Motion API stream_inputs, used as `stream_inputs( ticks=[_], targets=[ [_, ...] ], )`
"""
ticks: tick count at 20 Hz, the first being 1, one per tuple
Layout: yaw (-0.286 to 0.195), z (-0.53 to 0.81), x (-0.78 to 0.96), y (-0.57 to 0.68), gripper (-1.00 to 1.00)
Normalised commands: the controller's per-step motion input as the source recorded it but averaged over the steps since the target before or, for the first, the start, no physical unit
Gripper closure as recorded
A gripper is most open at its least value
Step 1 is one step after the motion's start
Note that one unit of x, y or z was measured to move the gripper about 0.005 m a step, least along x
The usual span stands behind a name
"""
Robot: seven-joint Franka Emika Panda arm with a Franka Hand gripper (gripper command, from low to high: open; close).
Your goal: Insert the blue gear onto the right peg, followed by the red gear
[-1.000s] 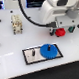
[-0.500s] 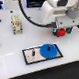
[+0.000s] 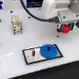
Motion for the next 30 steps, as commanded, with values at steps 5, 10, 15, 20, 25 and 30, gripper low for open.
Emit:
stream_inputs(
  ticks=[5, 10, 15, 20, 25, 30],
  targets=[
    [0.0, 0.5, 0.5, -0.34, 1.0],
    [0.0, 0.48, 0.54, -0.47, 1.0],
    [0.0, 0.35, 0.54, -0.46, 1.0],
    [0.0, 0.26, 0.67, -0.37, 1.0],
    [0.0, 0.18, 0.76, -0.26, 1.0],
    [0.0, 0.11, 0.75, -0.15, 1.0]
  ],
)
